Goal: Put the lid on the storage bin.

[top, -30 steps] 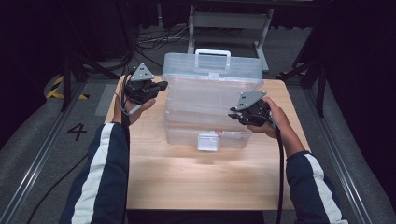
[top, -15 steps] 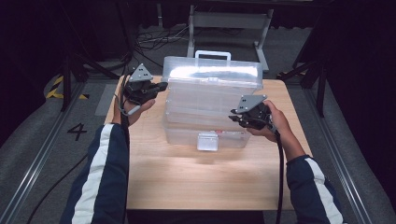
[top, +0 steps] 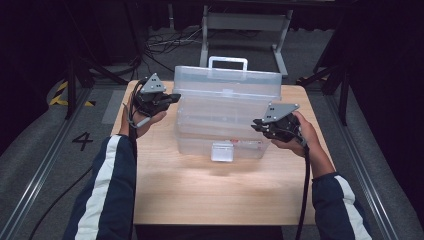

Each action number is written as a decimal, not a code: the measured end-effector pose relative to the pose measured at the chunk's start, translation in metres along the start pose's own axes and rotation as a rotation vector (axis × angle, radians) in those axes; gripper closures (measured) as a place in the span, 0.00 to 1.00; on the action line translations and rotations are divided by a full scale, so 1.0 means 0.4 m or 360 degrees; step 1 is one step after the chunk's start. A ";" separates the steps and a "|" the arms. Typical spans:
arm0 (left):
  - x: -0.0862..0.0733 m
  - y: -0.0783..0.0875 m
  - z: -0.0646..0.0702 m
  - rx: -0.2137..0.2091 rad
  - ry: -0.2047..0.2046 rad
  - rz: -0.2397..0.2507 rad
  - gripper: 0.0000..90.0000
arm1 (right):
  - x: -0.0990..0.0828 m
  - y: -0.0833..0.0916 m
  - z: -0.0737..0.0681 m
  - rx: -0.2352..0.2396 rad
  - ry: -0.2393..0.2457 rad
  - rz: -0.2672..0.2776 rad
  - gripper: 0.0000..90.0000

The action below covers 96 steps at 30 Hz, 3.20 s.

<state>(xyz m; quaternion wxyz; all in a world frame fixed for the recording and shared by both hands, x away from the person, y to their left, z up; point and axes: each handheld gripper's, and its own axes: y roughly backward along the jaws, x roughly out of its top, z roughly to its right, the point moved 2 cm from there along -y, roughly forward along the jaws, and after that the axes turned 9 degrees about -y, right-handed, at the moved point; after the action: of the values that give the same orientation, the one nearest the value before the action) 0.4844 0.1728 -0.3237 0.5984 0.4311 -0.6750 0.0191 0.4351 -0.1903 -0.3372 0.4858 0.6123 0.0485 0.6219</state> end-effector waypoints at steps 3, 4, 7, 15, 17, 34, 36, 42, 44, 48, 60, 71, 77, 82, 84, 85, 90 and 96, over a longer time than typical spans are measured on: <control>-0.003 0.002 0.002 -0.0001 -0.0005 0.0000 1.00 | -0.015 0.023 0.007 0.0014 -0.0036 0.0050 0.90; -0.003 0.002 0.002 -0.0001 -0.0005 0.0000 1.00 | -0.023 0.031 0.009 0.0000 -0.0044 0.0056 0.91; -0.006 0.006 0.005 -0.0006 -0.0007 -0.0001 1.00 | -0.036 0.047 0.015 -0.0017 -0.0070 0.0077 0.91; -0.018 0.009 0.015 -0.0016 -0.0003 -0.0003 1.00 | -0.087 0.092 0.033 -0.0098 -0.0149 0.0116 0.90; -0.021 0.009 0.018 -0.0019 -0.0013 -0.0007 1.00 | -0.101 0.100 0.037 -0.0116 -0.0180 0.0132 0.89; -0.048 0.013 0.046 -0.0034 -0.0008 -0.0016 1.00 | -0.190 0.110 0.059 -0.0206 -0.0346 0.0145 0.79; -0.052 0.013 0.048 -0.0048 0.0007 -0.0007 1.00 | -0.191 0.110 0.060 -0.0193 -0.0362 0.0151 0.79; -0.071 0.015 0.068 -0.0053 -0.0016 -0.0029 1.00 | -0.201 0.099 0.057 -0.0176 -0.0387 0.0140 0.75; -0.075 0.016 0.071 -0.0055 -0.0011 -0.0015 1.00 | -0.205 0.093 0.058 -0.0140 -0.0405 0.0154 0.73; -0.081 0.016 0.079 -0.0068 -0.0021 -0.0020 1.00 | -0.212 0.085 0.055 -0.0152 -0.0400 0.0133 0.70; -0.104 0.018 0.103 -0.0087 -0.0066 -0.0073 1.00 | -0.230 0.067 0.048 -0.0161 -0.0406 0.0114 0.61; -0.114 0.026 0.116 -0.0101 -0.0084 -0.0086 1.00 | -0.239 0.062 0.045 -0.0165 -0.0427 0.0107 0.58; -0.122 0.031 0.123 -0.0097 -0.0090 -0.0109 1.00 | -0.245 0.059 0.043 -0.0174 -0.0430 0.0099 0.57; -0.129 0.034 0.135 -0.0099 -0.0106 -0.0147 1.00 | -0.246 0.060 0.039 -0.0170 -0.0437 0.0113 0.55; -0.132 0.035 0.136 -0.0103 -0.0114 -0.0157 1.00 | -0.247 0.059 0.038 -0.0175 -0.0435 0.0108 0.55; -0.135 0.035 0.137 -0.0107 -0.0104 -0.0154 1.00 | -0.248 0.057 0.036 -0.0170 -0.0433 0.0101 0.55; -0.145 0.038 0.144 -0.0129 -0.0095 -0.0171 1.00 | -0.249 0.057 0.035 -0.0172 -0.0441 0.0107 0.52; -0.161 0.029 0.155 -0.0152 -0.0109 -0.0223 1.00 | -0.250 0.052 0.030 -0.0168 -0.0434 0.0098 0.51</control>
<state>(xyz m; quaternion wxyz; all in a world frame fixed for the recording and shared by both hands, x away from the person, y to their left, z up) 0.4229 0.1826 -0.3887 0.5948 0.4485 -0.6635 -0.0698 0.4112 -0.2737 -0.3921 0.5001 0.6659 -0.0695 0.5492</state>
